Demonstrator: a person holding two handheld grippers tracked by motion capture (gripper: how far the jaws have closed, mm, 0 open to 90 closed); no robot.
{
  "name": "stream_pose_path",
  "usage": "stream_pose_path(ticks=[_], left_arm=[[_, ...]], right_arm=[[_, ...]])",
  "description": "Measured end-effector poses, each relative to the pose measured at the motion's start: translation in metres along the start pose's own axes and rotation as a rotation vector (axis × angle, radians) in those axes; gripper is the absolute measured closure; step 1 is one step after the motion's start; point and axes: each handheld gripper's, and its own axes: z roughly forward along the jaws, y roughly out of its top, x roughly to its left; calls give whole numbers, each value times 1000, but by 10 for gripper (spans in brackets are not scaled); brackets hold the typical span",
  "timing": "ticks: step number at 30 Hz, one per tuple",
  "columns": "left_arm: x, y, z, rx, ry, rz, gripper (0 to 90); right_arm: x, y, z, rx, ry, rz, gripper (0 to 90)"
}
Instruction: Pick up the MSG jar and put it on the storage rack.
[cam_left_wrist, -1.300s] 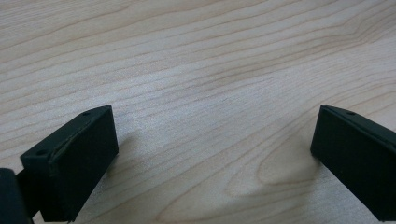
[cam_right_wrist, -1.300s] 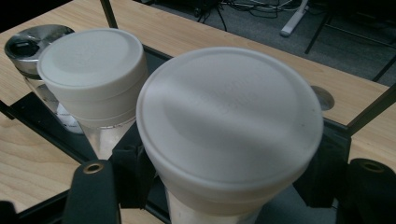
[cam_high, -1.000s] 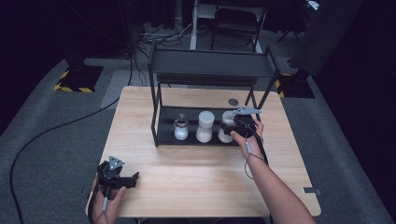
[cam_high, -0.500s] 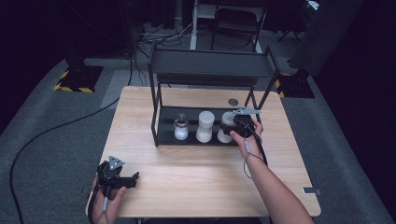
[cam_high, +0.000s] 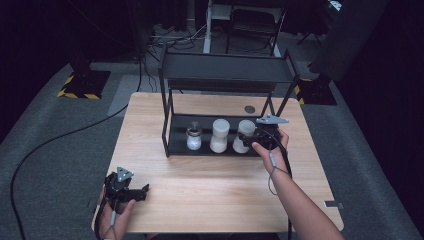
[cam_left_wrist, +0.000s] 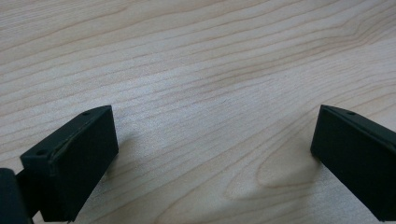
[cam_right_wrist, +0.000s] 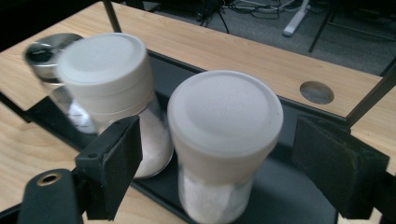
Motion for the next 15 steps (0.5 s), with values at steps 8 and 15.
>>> stream_pose_path(ticks=[8,15], left_arm=[[0,0,0,0,-1,1,2],[0,0,0,-1,-1,1,2]], right_arm=[[-2,-9,-33,-41,30,-24,159],[-2,-18,-56,-65,58,-36,156]])
